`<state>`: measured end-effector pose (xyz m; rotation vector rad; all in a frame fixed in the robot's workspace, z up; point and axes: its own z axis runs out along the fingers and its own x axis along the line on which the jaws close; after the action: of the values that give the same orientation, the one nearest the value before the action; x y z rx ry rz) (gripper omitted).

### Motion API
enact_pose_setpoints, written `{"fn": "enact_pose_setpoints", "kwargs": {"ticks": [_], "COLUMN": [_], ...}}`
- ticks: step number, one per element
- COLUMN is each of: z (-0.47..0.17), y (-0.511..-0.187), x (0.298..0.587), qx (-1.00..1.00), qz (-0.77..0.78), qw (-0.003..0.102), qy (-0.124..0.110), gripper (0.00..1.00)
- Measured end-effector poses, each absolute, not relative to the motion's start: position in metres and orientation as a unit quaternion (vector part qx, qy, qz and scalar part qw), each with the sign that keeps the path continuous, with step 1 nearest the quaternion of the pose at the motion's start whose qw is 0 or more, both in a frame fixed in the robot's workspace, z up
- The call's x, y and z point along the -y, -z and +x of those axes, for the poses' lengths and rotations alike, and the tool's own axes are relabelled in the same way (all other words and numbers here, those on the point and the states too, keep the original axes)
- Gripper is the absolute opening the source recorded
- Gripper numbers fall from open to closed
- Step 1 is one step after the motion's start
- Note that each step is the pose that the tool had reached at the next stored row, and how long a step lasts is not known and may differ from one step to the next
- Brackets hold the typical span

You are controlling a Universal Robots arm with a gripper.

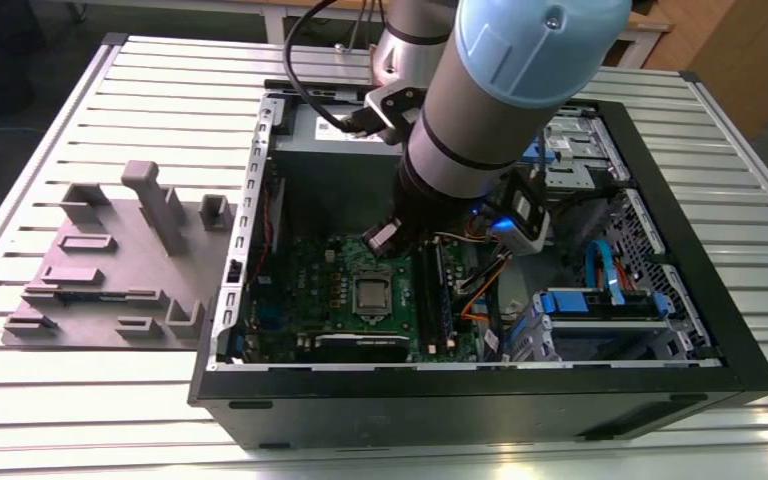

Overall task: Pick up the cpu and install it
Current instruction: 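Close the cpu cover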

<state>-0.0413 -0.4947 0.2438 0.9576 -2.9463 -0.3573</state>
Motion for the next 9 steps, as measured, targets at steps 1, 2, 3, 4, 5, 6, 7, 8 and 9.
{"fn": "enact_pose_setpoints", "kwargs": {"ticks": [1, 2, 3, 4, 5, 6, 7, 8, 9], "z": [-0.0413, -0.0413, -0.0413, -0.0413, -0.0413, -0.0413, -0.0413, -0.0413, -0.0413], "y": [-0.2438, -0.2438, -0.2437, -0.2438, -0.2438, -0.2437, -0.2438, -0.2437, -0.2437], "x": [0.4949, 0.4952, 0.4955, 0.4957, 0.4960, 0.4961, 0.4962, 0.4962, 0.4965], "qx": [0.945, 0.945, 0.945, 0.945, 0.945, 0.945, 0.945, 0.945, 0.945], "qz": [0.307, 0.307, 0.307, 0.307, 0.307, 0.307, 0.307, 0.307, 0.307], "qw": [0.012, 0.012, 0.012, 0.012, 0.012, 0.012, 0.012, 0.012, 0.012], "qy": [0.115, 0.115, 0.115, 0.115, 0.115, 0.115, 0.115, 0.115, 0.115], "gripper": [0.11, 0.11, 0.11, 0.11, 0.11, 0.11, 0.11, 0.11, 0.11]}}
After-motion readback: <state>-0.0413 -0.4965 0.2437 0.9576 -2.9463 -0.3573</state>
